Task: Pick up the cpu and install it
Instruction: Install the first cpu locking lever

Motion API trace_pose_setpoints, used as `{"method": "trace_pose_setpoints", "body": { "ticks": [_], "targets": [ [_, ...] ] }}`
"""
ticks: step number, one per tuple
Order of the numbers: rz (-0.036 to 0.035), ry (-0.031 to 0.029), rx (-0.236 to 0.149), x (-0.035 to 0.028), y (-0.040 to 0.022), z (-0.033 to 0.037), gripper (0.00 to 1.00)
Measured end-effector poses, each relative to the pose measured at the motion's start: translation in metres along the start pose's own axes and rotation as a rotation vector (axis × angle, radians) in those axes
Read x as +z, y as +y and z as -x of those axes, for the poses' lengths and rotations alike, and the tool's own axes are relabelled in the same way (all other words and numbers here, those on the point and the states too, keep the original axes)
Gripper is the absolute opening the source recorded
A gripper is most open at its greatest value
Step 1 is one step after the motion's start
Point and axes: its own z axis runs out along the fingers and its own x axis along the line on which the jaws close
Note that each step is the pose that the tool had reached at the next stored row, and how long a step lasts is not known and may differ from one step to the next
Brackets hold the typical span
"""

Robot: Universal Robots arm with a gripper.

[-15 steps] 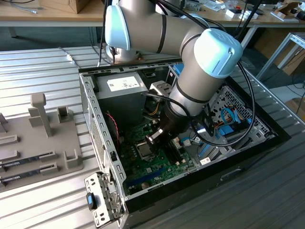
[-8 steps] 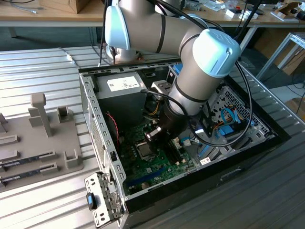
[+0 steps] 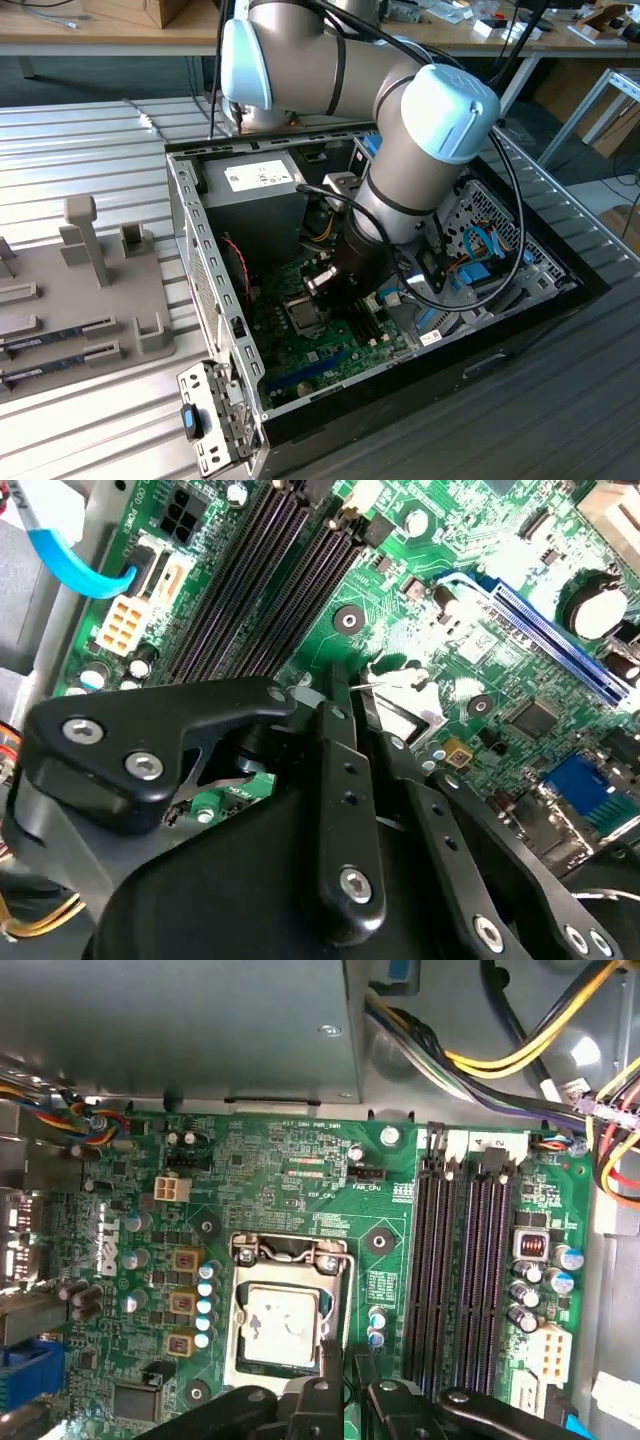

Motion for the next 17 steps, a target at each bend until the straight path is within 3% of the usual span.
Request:
{"method": "trace_pose_setpoints", "body": {
  "ticks": [1, 2, 11, 15, 17],
  "targets": [
    [0.0003, -0.0001, 0.0, -0.0095, -0.0001, -0.0012, 0.16],
    [-0.0001, -0.0001, 0.0, -0.0139, -0.0002, -0.0017, 0.16],
    [-0.0077, 0.0006, 0.001, -0.0187, 0.0027, -0.0021, 0.16],
    [-0.0237, 0.0017, 0.003, -0.0215, 0.0105, -0.0019, 0.16],
    [-0.0387, 0.0028, 0.005, -0.024, 0.0192, -0.0015, 0.16]
  ]
}}
